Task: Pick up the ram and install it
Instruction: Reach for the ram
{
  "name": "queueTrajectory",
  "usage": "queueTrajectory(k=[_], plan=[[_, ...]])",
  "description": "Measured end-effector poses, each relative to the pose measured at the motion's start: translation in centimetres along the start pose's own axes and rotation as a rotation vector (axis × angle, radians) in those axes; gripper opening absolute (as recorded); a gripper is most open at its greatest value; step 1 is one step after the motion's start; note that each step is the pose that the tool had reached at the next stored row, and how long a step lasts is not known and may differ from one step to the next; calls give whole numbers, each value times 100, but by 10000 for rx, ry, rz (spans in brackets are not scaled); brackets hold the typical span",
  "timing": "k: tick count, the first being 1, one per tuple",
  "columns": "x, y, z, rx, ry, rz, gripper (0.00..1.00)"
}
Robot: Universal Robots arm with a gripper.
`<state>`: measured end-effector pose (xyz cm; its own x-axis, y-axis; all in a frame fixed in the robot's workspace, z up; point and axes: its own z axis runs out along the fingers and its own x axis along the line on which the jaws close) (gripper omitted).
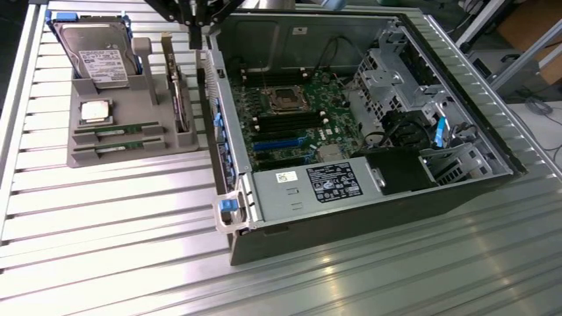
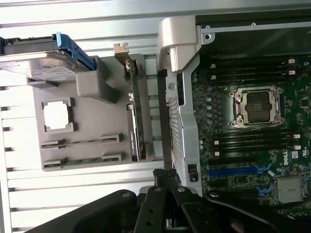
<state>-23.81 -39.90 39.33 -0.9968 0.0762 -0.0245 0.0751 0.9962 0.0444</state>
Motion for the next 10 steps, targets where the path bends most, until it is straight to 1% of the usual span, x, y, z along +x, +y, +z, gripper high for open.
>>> queueTrajectory(k=[10], plan=[[79, -6, -2, 0, 0, 1, 11]])
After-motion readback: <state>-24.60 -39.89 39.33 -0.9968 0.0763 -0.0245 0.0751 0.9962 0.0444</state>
